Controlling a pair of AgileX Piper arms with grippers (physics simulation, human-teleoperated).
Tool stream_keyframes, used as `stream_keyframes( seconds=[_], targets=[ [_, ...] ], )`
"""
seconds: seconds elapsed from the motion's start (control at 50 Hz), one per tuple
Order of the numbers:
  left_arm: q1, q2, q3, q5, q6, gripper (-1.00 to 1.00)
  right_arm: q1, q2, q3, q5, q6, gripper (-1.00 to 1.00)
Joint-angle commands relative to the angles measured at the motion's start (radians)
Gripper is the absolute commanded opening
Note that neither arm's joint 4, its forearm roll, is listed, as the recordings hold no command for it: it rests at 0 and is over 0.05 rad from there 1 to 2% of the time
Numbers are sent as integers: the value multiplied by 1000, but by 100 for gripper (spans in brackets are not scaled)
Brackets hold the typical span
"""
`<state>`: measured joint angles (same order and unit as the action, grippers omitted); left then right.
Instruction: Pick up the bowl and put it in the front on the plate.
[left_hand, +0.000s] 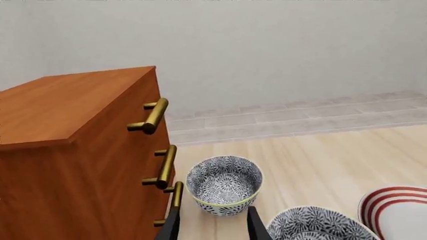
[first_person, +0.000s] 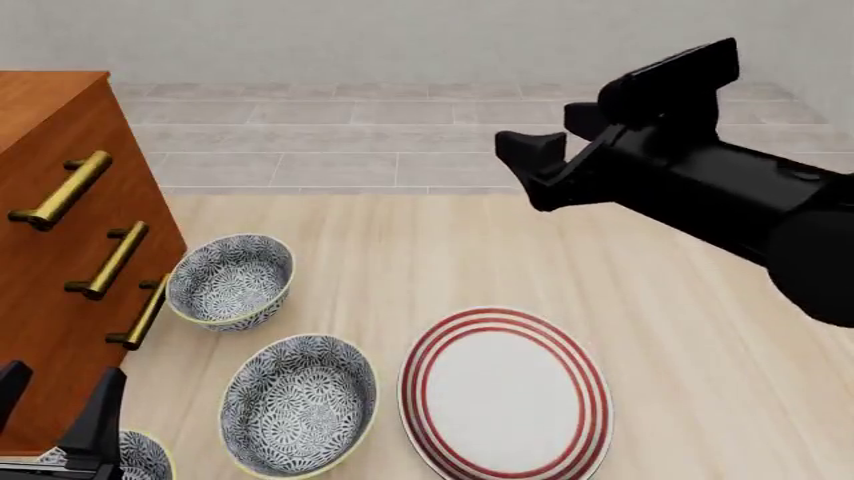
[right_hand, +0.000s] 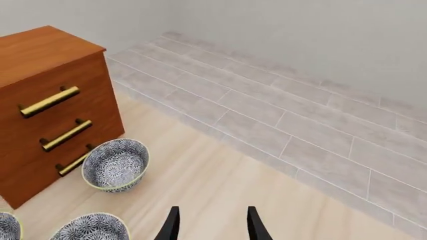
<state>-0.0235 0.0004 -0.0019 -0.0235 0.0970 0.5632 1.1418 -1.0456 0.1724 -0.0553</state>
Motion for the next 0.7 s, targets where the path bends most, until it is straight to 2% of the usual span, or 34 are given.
stream_keyframes(
  seconds=[0.02, 0.16, 0.24, 0.4, 0.44, 0.46, 0.48, 0.54, 0.6, 0.7],
  targets=[
    [0, 0, 0, -8, 3, 100, 36, 75, -70, 17, 13, 100],
    [-2, 0, 0, -7, 8, 100, 69, 126, -131, 48, 50, 100],
    [-2, 0, 0, -8, 15, 100, 76, 159, -175, 71, 34, 100],
    [-2, 0, 0, -7, 15, 100, 117, 239, -229, 96, 63, 100],
    [2, 0, 0, -9, 23, 100, 114, 264, -245, 99, 53, 100],
    [3, 0, 0, -10, 23, 100, 122, 278, -254, 106, 60, 100],
    [4, 0, 0, -13, 22, 100, 146, 294, -266, 116, 95, 100],
    [6, 0, -1, -13, 22, 100, 135, 319, -286, 124, 59, 100],
    [8, 0, -1, -17, 12, 100, 145, 336, -302, 132, 59, 100],
    [4, 0, -3, -15, 14, 100, 164, 368, -345, 153, 92, 100]
  ],
)
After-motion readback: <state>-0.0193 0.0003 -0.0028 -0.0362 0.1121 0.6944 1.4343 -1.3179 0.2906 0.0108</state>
